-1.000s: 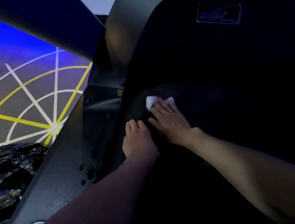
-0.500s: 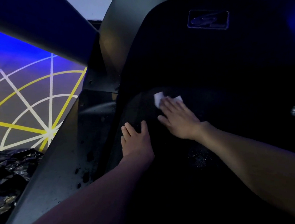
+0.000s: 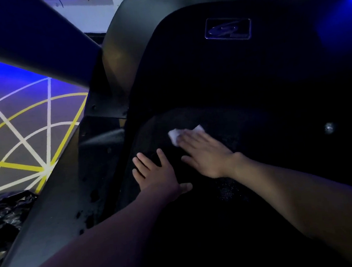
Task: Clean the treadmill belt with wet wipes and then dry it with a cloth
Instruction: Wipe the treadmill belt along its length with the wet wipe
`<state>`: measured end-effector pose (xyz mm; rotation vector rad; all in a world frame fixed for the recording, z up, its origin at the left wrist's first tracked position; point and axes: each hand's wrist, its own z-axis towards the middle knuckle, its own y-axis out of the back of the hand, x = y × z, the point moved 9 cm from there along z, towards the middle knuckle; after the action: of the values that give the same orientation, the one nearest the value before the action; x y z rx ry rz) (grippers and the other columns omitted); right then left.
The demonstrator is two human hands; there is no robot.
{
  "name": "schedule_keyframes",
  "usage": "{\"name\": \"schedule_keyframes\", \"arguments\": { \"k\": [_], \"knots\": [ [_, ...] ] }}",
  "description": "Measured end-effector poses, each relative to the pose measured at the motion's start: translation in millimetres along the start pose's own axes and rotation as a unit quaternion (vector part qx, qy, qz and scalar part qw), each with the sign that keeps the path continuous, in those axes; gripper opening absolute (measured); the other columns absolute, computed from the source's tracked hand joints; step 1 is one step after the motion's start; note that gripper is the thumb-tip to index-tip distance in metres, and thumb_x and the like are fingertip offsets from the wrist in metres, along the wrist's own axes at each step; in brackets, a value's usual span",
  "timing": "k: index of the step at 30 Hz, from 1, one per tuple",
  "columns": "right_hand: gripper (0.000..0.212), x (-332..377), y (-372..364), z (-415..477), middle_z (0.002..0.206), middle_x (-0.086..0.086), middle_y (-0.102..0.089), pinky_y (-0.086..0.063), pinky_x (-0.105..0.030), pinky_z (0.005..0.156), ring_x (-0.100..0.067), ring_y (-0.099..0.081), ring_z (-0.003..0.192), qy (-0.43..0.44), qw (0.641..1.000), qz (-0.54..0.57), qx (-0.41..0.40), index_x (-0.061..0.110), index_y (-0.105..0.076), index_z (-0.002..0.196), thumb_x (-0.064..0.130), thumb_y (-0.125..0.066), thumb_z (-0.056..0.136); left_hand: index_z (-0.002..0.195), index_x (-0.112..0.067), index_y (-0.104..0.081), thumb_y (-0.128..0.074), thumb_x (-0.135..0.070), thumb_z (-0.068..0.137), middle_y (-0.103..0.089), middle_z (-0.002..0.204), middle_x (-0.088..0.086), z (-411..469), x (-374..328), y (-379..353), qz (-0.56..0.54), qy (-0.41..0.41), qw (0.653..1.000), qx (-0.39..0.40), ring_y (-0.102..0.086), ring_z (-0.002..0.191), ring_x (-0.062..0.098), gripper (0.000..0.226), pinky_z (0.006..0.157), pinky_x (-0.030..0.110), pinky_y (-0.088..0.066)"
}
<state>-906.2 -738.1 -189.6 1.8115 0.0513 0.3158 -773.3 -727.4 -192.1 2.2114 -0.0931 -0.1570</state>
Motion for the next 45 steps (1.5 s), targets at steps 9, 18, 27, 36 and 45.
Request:
{"name": "schedule_keyframes", "arguments": {
  "k": [9, 18, 27, 36, 45],
  "knots": [
    [0.064, -30.2, 4.7, -4.0, 0.167, -0.003, 0.003, 0.012, -0.035, 0.122, -0.014, 0.015, 0.151, -0.078, 0.996, 0.028, -0.028, 0.015, -0.003, 0.158, 0.048, -0.018, 0.106, 0.151, 0.002, 0.011, -0.063, -0.045, 0.089, 0.021, 0.155, 0.03, -6.5, -32.5, -2.2, 0.045, -0.035, 0.998, -0.027, 0.016, 0.144, 0.047, 0.108, 0.12, 0.049, -0.003],
    [0.062, -43.9, 7.3, -9.1, 0.167, -0.003, -0.002, 0.011, -0.034, 0.122, -0.015, 0.011, 0.152, -0.088, 0.995, 0.034, -0.044, 0.015, -0.008, 0.158, 0.047, -0.02, 0.106, 0.149, -0.001, 0.019, -0.059, -0.048, 0.085, 0.033, 0.151, 0.028, -2.2, -35.2, -11.5, 0.016, -0.021, 0.999, 0.021, 0.027, 0.14, 0.048, 0.112, 0.119, 0.054, 0.005],
    [0.062, -55.4, 6.6, -20.3, 0.167, -0.002, -0.004, 0.011, -0.033, 0.12, -0.014, 0.009, 0.152, -0.092, 0.994, 0.028, -0.049, 0.015, -0.009, 0.158, 0.046, -0.022, 0.106, 0.147, 0.004, 0.02, -0.061, -0.074, 0.074, 0.031, 0.149, 0.033, -3.7, -40.1, -13.1, 0.007, -0.015, 1.0, 0.004, 0.026, 0.138, 0.052, 0.133, 0.116, 0.06, 0.004],
    [0.074, -86.2, -1.8, -41.0, 0.167, -0.002, -0.002, 0.009, -0.036, 0.123, -0.013, 0.012, 0.152, -0.139, 0.989, 0.022, -0.044, 0.015, -0.006, 0.158, 0.056, -0.003, 0.097, 0.149, 0.001, 0.016, -0.064, -0.04, 0.091, 0.027, 0.148, 0.038, -9.3, -67.4, -14.9, 0.02, -0.003, 1.0, -0.002, 0.022, 0.136, 0.059, 0.107, 0.111, 0.071, -0.001],
    [0.077, -89.8, -2.9, -62.7, 0.166, -0.003, -0.008, 0.006, -0.036, 0.123, -0.015, 0.007, 0.153, -0.14, 0.988, 0.022, -0.054, 0.015, -0.011, 0.158, 0.056, 0.0, 0.093, 0.151, -0.002, -0.015, -0.065, -0.034, 0.09, -0.014, 0.147, 0.013, -21.4, -89.7, -10.6, 0.142, -0.129, 0.978, -0.078, -0.018, 0.137, 0.037, 0.085, 0.102, 0.055, -0.035]
  ]
}}
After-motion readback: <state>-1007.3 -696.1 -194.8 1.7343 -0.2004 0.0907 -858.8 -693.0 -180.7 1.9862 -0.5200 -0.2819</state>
